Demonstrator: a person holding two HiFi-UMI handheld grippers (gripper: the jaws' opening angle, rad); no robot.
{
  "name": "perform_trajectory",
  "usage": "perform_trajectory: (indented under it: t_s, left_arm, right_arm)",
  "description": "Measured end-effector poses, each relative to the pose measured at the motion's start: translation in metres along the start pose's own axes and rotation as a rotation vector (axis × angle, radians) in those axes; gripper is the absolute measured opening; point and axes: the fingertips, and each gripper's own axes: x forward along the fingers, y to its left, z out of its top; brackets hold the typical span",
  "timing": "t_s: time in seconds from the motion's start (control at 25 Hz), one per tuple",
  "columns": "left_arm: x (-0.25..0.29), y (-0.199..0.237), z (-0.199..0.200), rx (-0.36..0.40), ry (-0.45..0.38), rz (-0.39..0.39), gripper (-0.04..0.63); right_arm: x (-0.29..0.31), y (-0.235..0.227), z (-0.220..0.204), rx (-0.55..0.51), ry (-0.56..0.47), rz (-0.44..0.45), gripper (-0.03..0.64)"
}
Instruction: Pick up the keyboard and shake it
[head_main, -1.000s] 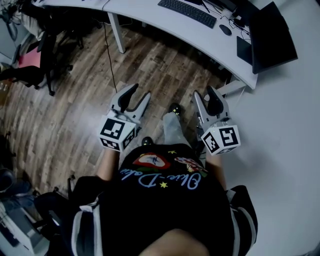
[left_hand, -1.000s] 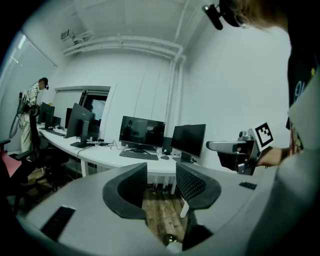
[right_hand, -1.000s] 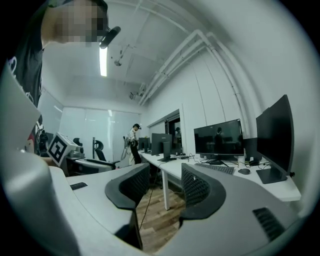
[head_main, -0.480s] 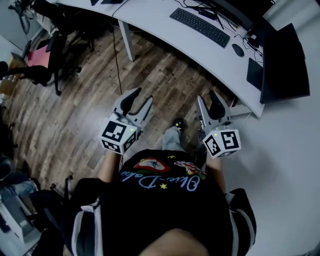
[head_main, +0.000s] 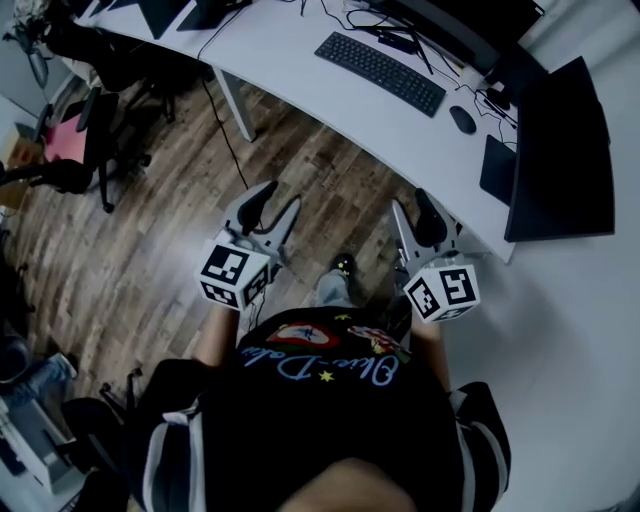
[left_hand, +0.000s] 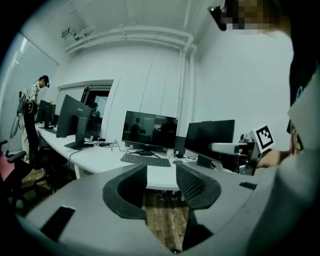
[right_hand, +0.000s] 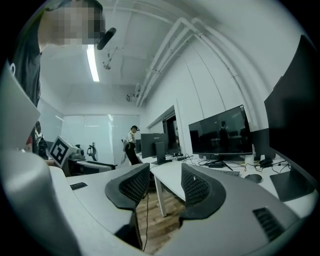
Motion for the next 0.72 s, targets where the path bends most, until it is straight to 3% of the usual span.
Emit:
perform_trajectory:
  t_s: [0.52,0.72]
  left_arm:
    - [0.093,-0.001,0.014,0.014,0.012,0.067,0.156]
    - [0.110,-0.006,0.008,-0.001,0.065,0.080,0.158]
  right_arm:
    - [0.041,-0.102,0.005,0.048,-0.018,0.039,0.166]
    - [0.049,-0.119,-0.002,0.084,-0.011,0.061,0.166]
